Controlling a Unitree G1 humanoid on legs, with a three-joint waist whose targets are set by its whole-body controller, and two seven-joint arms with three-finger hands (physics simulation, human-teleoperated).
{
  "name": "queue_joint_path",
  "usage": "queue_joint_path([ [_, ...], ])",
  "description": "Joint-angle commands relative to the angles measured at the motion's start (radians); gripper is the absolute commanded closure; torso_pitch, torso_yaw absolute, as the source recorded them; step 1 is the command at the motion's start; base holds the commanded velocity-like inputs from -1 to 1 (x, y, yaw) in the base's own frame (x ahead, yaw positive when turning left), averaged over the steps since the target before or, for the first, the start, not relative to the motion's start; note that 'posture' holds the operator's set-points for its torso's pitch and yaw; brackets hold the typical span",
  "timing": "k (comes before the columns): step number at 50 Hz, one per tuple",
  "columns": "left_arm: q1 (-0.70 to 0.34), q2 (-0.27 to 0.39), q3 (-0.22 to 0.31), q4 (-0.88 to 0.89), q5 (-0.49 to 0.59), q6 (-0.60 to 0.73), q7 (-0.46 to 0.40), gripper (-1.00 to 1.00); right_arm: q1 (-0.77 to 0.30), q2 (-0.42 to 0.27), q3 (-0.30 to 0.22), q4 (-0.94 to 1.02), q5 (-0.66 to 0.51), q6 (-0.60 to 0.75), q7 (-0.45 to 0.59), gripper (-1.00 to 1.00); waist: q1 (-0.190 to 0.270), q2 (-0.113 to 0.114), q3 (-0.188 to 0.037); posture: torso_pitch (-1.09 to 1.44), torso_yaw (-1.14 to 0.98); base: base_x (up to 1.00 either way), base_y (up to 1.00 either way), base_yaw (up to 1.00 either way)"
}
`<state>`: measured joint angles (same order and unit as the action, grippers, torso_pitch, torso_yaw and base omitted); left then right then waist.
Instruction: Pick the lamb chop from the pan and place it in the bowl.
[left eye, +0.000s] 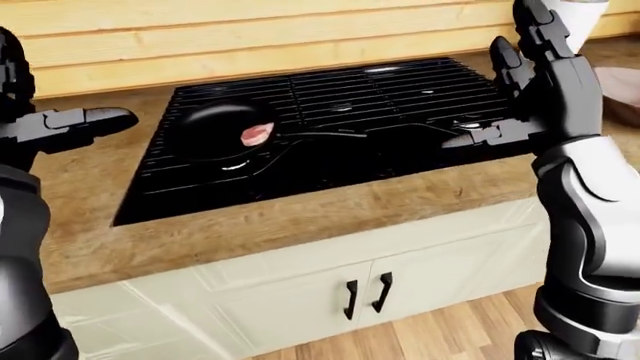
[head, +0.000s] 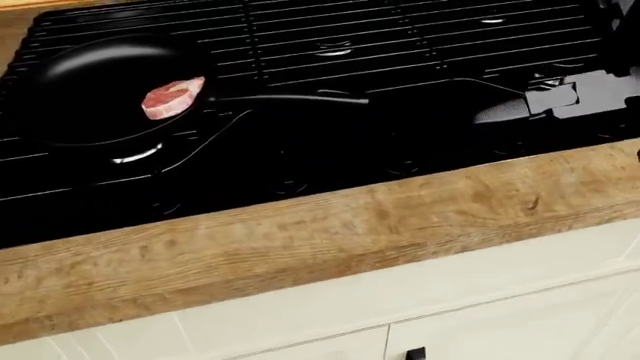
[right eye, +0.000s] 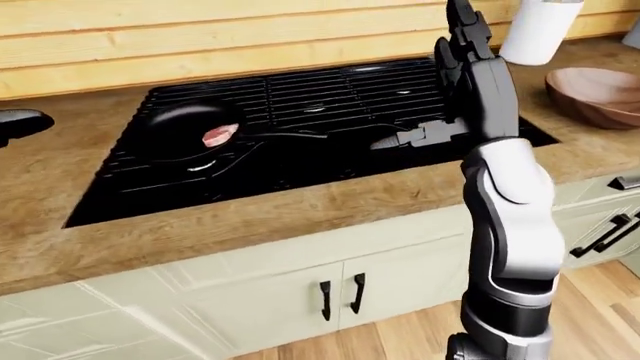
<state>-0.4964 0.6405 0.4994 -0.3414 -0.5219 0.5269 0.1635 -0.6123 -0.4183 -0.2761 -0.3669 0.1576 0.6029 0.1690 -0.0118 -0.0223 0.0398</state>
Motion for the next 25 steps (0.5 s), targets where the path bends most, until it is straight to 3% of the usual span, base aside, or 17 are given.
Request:
queue_joint_path([
  [1, -0.027, 0.027, 0.03, -0.03, 0.004, -0.036, 0.008, -1.0, -0.037, -0.011, -0.004, -0.038, 0.005, -0.039, 0.003, -1.0, 0.006, 0.002, -0.018, 0.0, 0.0, 0.14, 0.3, 0.0],
  [5, -0.028, 0.03, 0.034, -0.033, -0.005, -0.031, 0.012, -1.0, -0.039, -0.01, -0.001, -0.036, 0.003, -0.041, 0.001, -1.0, -0.004, 0.064, -0.006, 0.0, 0.0, 0.14, 0.3, 0.0],
  [6, -0.029, 0.032, 0.035, -0.034, -0.008, -0.029, 0.013, -1.0, -0.039, -0.011, -0.003, -0.036, 0.004, -0.039, 0.003, -1.0, -0.007, 0.097, -0.016, 0.0, 0.0, 0.14, 0.31, 0.0],
  [7, -0.029, 0.033, 0.036, -0.034, -0.009, -0.028, 0.014, -1.0, -0.039, -0.011, -0.003, -0.037, 0.005, -0.038, 0.003, -1.0, -0.004, 0.144, -0.029, 0.0, 0.0, 0.13, 0.3, 0.0],
  [8, -0.03, 0.035, 0.036, -0.035, -0.011, -0.027, 0.016, -1.0, -0.039, -0.012, -0.004, -0.039, 0.006, -0.037, 0.003, -1.0, 0.004, 0.106, -0.019, 0.0, 0.0, 0.13, 0.31, 0.0],
  [9, -0.031, 0.036, 0.037, -0.036, -0.014, -0.026, 0.018, -1.0, -0.04, -0.011, -0.005, -0.04, 0.008, -0.034, 0.003, -1.0, 0.001, 0.117, -0.01, 0.0, 0.0, 0.13, 0.32, 0.0],
  [10, -0.032, 0.037, 0.036, -0.037, -0.015, -0.025, 0.02, -1.0, -0.042, -0.012, -0.005, -0.039, 0.009, -0.034, 0.003, -1.0, 0.007, 0.109, -0.008, 0.0, 0.0, 0.12, 0.33, 0.0],
  [13, -0.035, 0.04, 0.035, -0.035, -0.022, -0.023, 0.024, -1.0, -0.047, -0.012, -0.004, -0.039, 0.013, -0.028, -0.001, -1.0, 0.009, 0.074, -0.023, 0.0, 0.0, 0.02, 0.37, 0.0],
  [17, -0.035, 0.045, 0.038, -0.033, -0.027, -0.022, 0.027, -1.0, -0.053, -0.013, -0.001, -0.041, 0.016, -0.023, -0.002, -1.0, 0.013, 0.029, -0.011, 0.0, 0.0, 0.0, 0.38, 0.0],
  [19, -0.037, 0.048, 0.036, -0.034, -0.029, -0.021, 0.029, -1.0, -0.056, -0.015, -0.002, -0.04, 0.017, -0.02, -0.001, -1.0, 0.016, -0.006, -0.012, 0.0, 0.0, 0.0, 0.38, 0.0],
  [20, -0.038, 0.048, 0.035, -0.034, -0.029, -0.021, 0.03, -1.0, -0.057, -0.016, -0.002, -0.04, 0.017, -0.02, -0.001, -1.0, 0.017, -0.039, -0.023, 0.0, 0.0, 0.0, 0.38, 0.0],
  [21, -0.037, 0.048, 0.035, -0.035, -0.029, -0.021, 0.03, -1.0, -0.054, -0.014, 0.0, -0.042, 0.016, -0.022, -0.002, -1.0, 0.006, 0.007, -0.016, 0.0, 0.0, 0.0, 0.38, 0.0],
  [22, -0.036, 0.048, 0.035, -0.034, -0.029, -0.022, 0.03, -1.0, -0.055, -0.015, -0.001, -0.041, 0.016, -0.021, -0.001, -1.0, 0.009, -0.017, -0.022, 0.0, 0.0, 0.0, 0.38, 0.0],
  [25, -0.034, 0.048, 0.037, -0.036, -0.029, -0.022, 0.03, -1.0, -0.054, -0.015, -0.001, -0.043, 0.016, -0.02, -0.001, -1.0, 0.005, -0.013, -0.035, 0.0, 0.0, 0.0, 0.37, 0.0],
])
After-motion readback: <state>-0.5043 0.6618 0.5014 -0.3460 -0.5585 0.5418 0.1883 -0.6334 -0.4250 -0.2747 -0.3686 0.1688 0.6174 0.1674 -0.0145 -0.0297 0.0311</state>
